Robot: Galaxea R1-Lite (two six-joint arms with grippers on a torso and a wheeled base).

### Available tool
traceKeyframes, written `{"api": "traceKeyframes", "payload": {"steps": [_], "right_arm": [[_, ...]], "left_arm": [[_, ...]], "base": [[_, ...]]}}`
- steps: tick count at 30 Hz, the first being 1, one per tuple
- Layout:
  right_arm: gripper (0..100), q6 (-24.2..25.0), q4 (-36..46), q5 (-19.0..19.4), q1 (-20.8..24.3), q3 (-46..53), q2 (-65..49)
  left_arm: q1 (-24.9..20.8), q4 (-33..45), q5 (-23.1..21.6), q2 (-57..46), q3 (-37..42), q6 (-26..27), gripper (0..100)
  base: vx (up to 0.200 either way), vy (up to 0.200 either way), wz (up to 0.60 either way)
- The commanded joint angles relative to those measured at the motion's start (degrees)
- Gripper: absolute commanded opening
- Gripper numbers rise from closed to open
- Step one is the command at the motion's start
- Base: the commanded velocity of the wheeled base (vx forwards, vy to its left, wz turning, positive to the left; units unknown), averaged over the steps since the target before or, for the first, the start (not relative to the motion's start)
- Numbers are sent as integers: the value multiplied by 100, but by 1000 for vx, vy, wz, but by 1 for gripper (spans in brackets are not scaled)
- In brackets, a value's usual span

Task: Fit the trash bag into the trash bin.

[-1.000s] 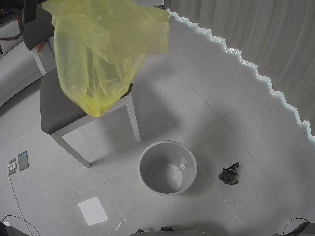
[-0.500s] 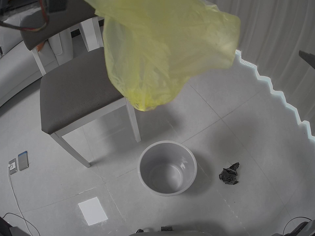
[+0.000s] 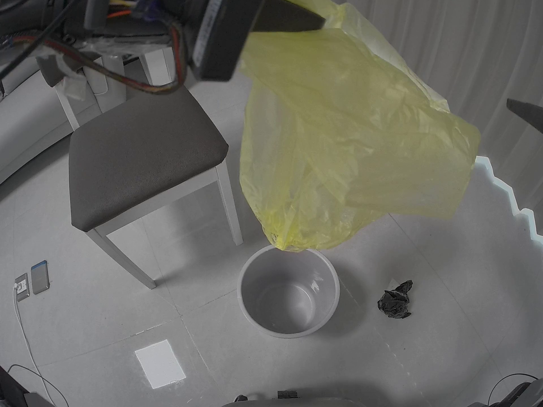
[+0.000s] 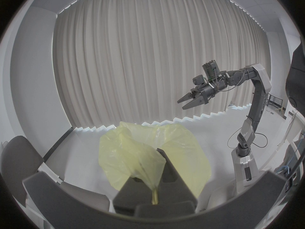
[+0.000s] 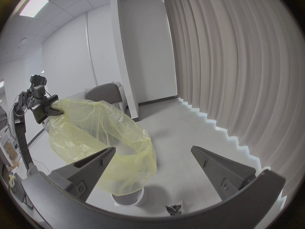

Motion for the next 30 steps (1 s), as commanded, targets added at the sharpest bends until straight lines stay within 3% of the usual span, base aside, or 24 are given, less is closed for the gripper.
{"api": "traceKeyframes", "payload": {"steps": [1, 12, 16, 30], "right_arm": [[100, -1, 195, 7, 43, 38, 141], [100, 8, 177, 122, 25, 20, 1081], [100, 25, 177, 306, -1, 55, 1345], [100, 34, 107, 350, 8, 178, 1564]], "left_arm": [[-198, -15, 0, 218, -1, -8, 0], [-575, 38, 0, 359, -1, -35, 0], [-584, 55, 0, 350, -1, -35, 0], [-663, 11, -9, 359, -1, -35, 0]], "base": [[0, 0, 0], [0, 0, 0], [0, 0, 0], [0, 0, 0]]}}
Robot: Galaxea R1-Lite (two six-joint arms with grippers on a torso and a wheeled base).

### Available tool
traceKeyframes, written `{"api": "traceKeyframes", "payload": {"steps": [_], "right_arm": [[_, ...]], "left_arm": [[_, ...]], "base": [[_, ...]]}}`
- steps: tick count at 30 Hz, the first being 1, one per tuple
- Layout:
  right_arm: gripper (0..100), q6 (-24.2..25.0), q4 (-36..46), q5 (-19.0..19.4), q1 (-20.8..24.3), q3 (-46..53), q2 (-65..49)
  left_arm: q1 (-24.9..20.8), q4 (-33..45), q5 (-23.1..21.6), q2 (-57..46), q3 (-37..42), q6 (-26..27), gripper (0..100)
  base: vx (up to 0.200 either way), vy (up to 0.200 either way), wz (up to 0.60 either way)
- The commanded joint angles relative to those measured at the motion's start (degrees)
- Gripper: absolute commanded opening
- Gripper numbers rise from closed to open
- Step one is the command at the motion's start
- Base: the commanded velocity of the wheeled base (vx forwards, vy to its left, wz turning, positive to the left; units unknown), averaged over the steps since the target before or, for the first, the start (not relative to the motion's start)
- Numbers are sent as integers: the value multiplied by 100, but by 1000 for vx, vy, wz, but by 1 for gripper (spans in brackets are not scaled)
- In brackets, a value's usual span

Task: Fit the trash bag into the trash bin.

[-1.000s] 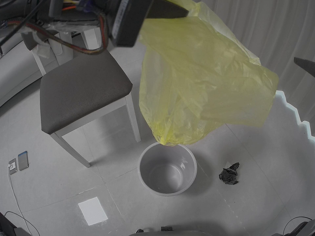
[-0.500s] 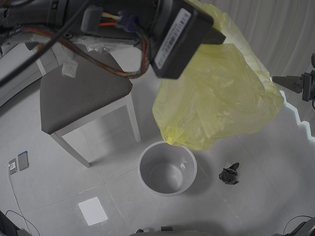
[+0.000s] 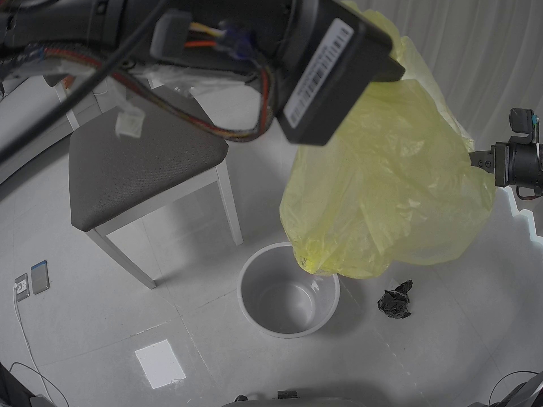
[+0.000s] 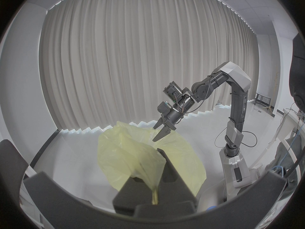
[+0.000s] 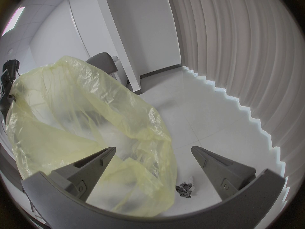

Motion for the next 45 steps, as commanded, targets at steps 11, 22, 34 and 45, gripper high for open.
{"api": "traceKeyframes", "payload": {"steps": [11, 22, 34, 45], "right_arm": [[0, -22, 72, -15, 84, 151, -154], [0, 57, 2, -445, 401, 98, -84], [0, 1173, -692, -1869, 1570, 379, 584], [0, 874, -754, -1843, 1578, 546, 1059]], "left_arm": [[10, -30, -195, 9, 1, -17, 0], [326, -1269, 1431, 378, 1, -474, 0], [608, -1577, 2231, -633, 1731, -3366, 0], [1082, -1999, 1845, -958, 3682, -4754, 0]], "base": [[0, 0, 0], [0, 0, 0], [0, 0, 0], [0, 0, 0]]}}
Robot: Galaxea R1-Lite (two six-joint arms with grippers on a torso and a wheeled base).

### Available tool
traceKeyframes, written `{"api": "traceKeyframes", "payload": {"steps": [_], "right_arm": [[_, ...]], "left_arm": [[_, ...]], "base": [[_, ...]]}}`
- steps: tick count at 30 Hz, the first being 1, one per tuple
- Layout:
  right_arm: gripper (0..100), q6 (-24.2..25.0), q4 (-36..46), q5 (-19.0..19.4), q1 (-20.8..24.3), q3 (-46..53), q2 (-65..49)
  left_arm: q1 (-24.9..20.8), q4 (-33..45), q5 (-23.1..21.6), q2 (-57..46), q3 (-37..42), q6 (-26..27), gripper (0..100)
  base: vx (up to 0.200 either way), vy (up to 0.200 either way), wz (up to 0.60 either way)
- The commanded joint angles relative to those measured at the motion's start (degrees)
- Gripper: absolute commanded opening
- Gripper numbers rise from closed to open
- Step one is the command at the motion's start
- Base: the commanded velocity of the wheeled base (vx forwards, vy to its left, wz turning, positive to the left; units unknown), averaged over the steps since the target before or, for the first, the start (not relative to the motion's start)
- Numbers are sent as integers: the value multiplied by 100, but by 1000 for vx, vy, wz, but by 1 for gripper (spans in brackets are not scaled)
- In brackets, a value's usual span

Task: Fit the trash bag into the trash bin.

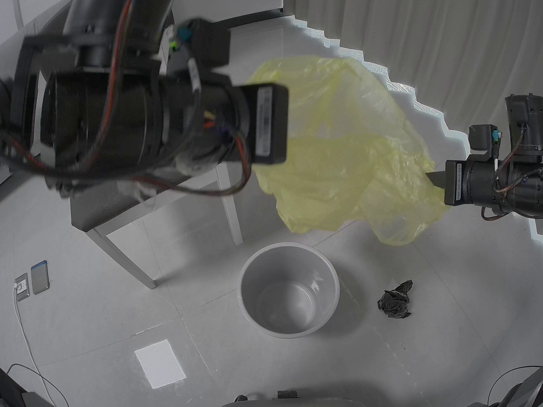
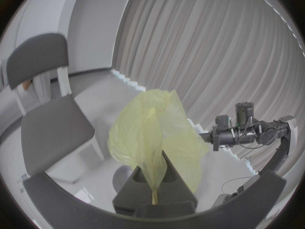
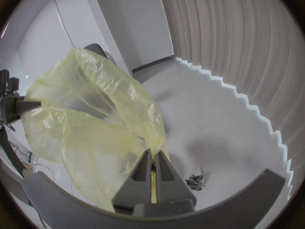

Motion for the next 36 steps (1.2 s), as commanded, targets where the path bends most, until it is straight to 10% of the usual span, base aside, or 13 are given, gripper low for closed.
{"api": "traceKeyframes", "payload": {"steps": [1, 16, 36], "right_arm": [[0, -120, -105, -94, 96, 212, 534], [0, -428, -931, -58, -194, 564, 1431], [0, -375, -1353, 73, 606, 1038, 2151]], "left_arm": [[422, -225, -181, -431, 1149, -607, 0], [1415, -2836, -726, 246, 3320, -801, 0], [1441, -2985, -885, 272, 4102, -994, 0]], "base": [[0, 0, 0], [0, 0, 0], [0, 0, 0]]}}
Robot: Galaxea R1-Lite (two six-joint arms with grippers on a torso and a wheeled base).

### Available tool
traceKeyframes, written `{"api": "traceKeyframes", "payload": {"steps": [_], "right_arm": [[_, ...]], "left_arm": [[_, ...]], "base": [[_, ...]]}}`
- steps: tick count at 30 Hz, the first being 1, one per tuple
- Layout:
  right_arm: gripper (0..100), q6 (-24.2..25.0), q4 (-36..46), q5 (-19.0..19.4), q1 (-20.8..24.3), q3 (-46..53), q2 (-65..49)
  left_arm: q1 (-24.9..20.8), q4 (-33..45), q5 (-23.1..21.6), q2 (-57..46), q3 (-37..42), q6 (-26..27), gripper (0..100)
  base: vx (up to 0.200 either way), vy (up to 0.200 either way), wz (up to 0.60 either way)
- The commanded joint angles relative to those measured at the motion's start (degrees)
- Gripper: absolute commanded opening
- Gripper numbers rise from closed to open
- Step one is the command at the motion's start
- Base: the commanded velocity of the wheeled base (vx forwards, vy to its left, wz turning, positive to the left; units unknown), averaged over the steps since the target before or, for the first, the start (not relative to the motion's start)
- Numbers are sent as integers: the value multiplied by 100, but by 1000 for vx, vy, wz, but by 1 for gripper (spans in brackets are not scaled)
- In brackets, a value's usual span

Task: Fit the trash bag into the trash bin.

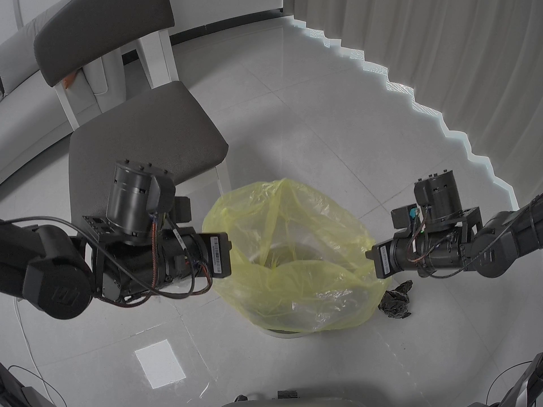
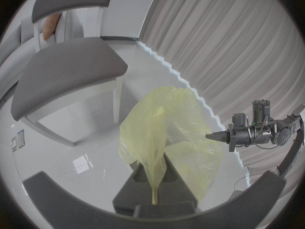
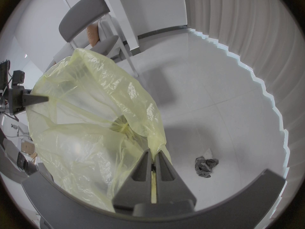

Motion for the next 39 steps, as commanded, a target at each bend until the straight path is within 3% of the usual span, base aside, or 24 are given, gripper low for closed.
{"api": "traceKeyframes", "payload": {"steps": [1, 16, 31, 39], "right_arm": [[0, 2, -4, -36, 242, 263, 122], [0, -33, -795, 26, -101, 149, 860], [0, -7, -830, 201, -338, 237, 1124], [0, 11, -1138, 201, -92, 70, 1598]], "left_arm": [[-10, -61, -65, 28, 308, -50, 0], [315, -1432, -205, 907, 555, -182, 0], [210, -1511, -363, 1548, 256, -322, 0], [623, -1572, -513, 1724, 511, -357, 0]], "base": [[0, 0, 0], [0, 0, 0], [0, 0, 0], [0, 0, 0]]}}
